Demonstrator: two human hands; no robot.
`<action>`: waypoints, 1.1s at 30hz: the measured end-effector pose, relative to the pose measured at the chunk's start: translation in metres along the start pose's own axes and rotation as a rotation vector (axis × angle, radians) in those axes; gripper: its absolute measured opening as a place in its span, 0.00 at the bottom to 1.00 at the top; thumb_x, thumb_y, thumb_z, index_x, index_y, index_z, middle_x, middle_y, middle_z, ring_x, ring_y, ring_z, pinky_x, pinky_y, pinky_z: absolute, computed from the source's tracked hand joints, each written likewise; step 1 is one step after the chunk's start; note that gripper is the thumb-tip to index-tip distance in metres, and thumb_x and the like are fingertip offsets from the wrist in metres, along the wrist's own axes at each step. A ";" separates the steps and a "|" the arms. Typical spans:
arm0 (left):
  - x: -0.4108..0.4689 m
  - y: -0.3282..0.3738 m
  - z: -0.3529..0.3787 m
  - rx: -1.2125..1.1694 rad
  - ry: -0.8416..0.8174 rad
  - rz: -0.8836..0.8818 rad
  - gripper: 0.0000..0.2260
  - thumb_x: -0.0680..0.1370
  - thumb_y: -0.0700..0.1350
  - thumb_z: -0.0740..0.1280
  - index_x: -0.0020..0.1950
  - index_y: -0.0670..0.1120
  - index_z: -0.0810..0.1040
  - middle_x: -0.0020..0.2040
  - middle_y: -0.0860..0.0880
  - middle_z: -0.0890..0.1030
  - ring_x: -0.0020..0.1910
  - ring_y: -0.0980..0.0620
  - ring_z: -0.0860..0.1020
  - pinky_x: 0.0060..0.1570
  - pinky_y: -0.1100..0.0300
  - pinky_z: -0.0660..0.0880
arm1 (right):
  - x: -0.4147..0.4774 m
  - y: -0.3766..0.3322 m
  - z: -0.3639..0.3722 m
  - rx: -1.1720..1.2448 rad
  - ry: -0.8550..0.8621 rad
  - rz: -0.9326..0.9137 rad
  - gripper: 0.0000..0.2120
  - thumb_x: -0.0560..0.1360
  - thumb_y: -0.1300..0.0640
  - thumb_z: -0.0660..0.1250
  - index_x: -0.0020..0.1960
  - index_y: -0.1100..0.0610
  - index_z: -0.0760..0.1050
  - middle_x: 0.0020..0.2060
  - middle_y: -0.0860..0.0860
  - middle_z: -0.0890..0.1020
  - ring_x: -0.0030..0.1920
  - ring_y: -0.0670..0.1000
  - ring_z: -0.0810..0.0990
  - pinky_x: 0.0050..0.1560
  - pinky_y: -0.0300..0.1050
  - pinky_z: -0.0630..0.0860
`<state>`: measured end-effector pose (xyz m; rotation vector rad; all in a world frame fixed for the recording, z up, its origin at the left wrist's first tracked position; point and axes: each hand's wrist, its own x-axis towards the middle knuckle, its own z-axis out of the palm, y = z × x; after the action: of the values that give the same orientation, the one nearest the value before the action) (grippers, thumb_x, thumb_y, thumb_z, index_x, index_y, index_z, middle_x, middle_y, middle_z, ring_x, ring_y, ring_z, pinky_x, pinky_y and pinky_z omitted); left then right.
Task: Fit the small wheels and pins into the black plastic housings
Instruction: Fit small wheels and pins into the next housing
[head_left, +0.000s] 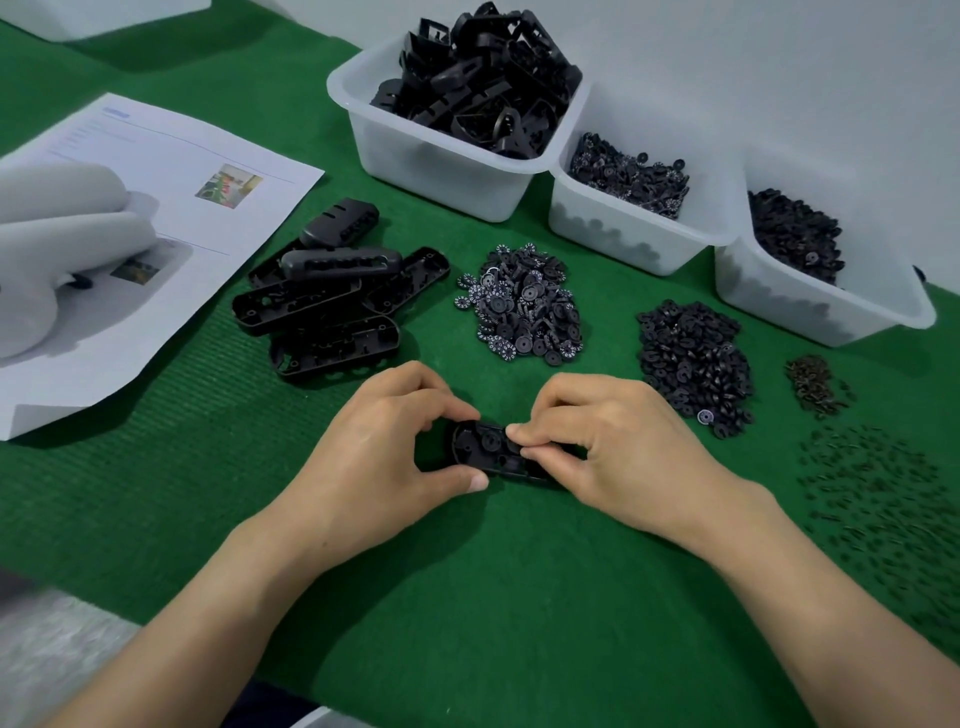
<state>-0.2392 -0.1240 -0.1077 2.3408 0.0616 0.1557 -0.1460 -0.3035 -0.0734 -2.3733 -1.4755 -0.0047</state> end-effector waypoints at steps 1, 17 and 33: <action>0.000 0.000 0.000 0.000 -0.001 0.002 0.18 0.64 0.56 0.73 0.51 0.56 0.78 0.48 0.61 0.71 0.47 0.63 0.70 0.44 0.74 0.66 | 0.000 0.001 0.000 0.008 -0.014 -0.001 0.06 0.68 0.60 0.74 0.45 0.54 0.84 0.37 0.49 0.81 0.33 0.49 0.78 0.32 0.48 0.77; -0.001 -0.001 0.000 -0.008 -0.007 0.004 0.17 0.64 0.56 0.73 0.51 0.56 0.78 0.48 0.61 0.71 0.48 0.64 0.69 0.45 0.76 0.65 | 0.029 0.027 0.021 -0.096 0.219 0.610 0.08 0.72 0.49 0.67 0.43 0.54 0.78 0.35 0.47 0.76 0.38 0.51 0.77 0.40 0.43 0.73; -0.001 -0.002 0.000 -0.020 -0.010 0.000 0.18 0.64 0.56 0.73 0.52 0.56 0.78 0.48 0.62 0.71 0.48 0.64 0.69 0.45 0.74 0.67 | -0.007 0.018 0.000 0.979 0.097 0.730 0.04 0.66 0.63 0.72 0.34 0.56 0.82 0.24 0.47 0.75 0.22 0.43 0.66 0.21 0.32 0.61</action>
<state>-0.2400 -0.1229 -0.1089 2.3219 0.0554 0.1444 -0.1336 -0.3171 -0.0795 -1.8538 -0.3124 0.6121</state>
